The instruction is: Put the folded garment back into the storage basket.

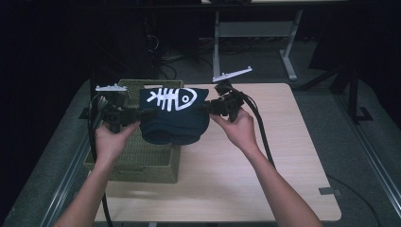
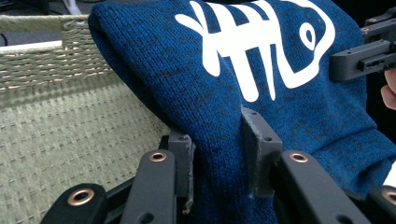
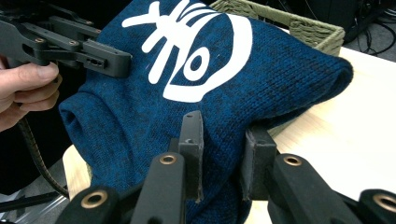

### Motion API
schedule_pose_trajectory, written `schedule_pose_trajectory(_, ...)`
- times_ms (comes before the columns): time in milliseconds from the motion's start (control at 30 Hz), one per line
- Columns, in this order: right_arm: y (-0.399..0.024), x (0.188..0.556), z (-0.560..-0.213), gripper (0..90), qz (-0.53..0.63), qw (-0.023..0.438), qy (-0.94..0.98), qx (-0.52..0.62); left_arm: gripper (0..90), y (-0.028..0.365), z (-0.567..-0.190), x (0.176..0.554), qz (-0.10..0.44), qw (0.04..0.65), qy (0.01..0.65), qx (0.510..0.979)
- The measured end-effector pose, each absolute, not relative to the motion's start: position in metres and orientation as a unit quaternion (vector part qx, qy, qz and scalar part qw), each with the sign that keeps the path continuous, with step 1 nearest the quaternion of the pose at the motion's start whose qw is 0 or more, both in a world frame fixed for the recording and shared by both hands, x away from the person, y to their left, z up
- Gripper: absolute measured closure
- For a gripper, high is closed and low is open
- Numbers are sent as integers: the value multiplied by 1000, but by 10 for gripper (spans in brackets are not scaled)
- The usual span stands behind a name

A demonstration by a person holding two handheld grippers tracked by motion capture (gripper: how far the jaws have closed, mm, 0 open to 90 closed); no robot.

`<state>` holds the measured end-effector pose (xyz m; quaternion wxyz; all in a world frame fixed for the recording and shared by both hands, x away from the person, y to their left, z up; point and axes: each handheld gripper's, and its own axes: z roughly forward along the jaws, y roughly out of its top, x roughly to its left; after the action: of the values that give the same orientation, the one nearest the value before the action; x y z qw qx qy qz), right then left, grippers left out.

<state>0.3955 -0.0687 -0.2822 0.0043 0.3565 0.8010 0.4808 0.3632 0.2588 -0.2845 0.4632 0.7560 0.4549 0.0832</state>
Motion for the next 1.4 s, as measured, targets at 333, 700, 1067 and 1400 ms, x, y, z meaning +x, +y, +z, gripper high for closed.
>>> schedule_pose_trajectory(333,-45,400,-285,725,478,-2,804,353,672,281,-287,364,82,462,465,751)
schedule_pose_trajectory(700,-20,406,-289,724,473,-3,810,346,665,307,-294,363,85,463,485,737)
schedule_pose_trajectory(1067,2,411,-290,722,475,-12,810,344,672,327,-294,361,92,460,496,731)
schedule_pose_trajectory(1400,23,411,-293,721,475,-14,811,343,670,342,-294,358,104,450,503,730)
